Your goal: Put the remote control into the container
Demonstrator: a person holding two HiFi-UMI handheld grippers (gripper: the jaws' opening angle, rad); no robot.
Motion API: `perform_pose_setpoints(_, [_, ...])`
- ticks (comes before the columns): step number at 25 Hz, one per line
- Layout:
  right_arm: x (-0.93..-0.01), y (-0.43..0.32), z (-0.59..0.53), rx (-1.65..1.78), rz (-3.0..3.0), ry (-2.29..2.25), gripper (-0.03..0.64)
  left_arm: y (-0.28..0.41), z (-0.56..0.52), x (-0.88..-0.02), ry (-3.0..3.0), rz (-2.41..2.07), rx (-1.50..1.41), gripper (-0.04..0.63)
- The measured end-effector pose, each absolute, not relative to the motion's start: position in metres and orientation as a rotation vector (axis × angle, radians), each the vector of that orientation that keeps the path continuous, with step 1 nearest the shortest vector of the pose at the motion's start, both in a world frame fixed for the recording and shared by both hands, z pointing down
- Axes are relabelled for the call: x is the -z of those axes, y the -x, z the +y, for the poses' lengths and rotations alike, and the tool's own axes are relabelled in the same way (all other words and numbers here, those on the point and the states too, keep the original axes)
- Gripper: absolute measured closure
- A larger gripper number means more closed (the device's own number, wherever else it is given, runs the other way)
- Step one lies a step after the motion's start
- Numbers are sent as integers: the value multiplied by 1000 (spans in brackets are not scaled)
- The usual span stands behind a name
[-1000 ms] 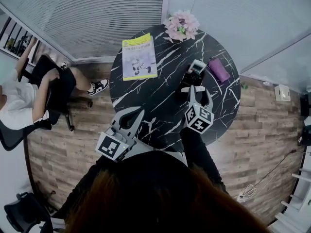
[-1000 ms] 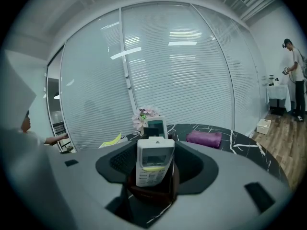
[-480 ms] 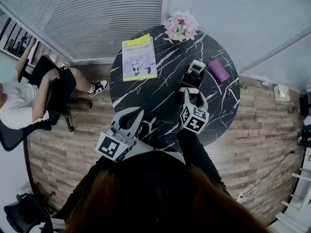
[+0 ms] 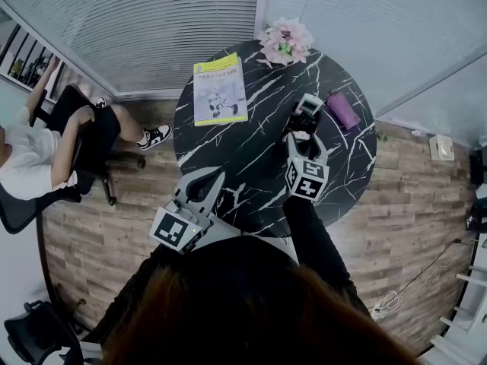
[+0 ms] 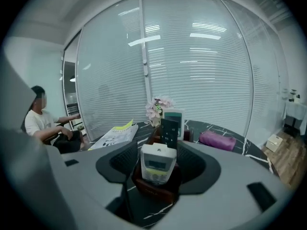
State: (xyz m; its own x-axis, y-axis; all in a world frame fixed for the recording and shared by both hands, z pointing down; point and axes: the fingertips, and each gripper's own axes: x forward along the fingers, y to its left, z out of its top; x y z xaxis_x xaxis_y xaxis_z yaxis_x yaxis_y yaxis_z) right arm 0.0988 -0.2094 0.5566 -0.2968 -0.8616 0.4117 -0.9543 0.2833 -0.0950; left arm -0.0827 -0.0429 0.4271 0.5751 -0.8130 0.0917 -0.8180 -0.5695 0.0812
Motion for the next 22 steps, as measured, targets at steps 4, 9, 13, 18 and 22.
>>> perform_pose_setpoints(4, [-539, -96, -221, -395, -2363, -1654, 373, 80, -43, -426, -2698, -1393, -70, 586])
perform_pose_setpoints(9, [-519, -101, -229, -336, -2465, -1661, 531, 78, -42, -426, -2693, -1391, -78, 586])
perform_pose_setpoints(13, [-496, -106, -230, -318, -2591, -1658, 600, 78, -42, -425, -2692, -1396, -80, 586])
perform_pose_setpoints(18, [-454, -114, -219, -272, -2772, -1670, 600, 77, -43, -422, -2699, -1397, -80, 586])
perform_pose_setpoints(22, [-425, -117, -201, -199, -2852, -1650, 600, 72, -45, -423, -2708, -1382, -74, 586])
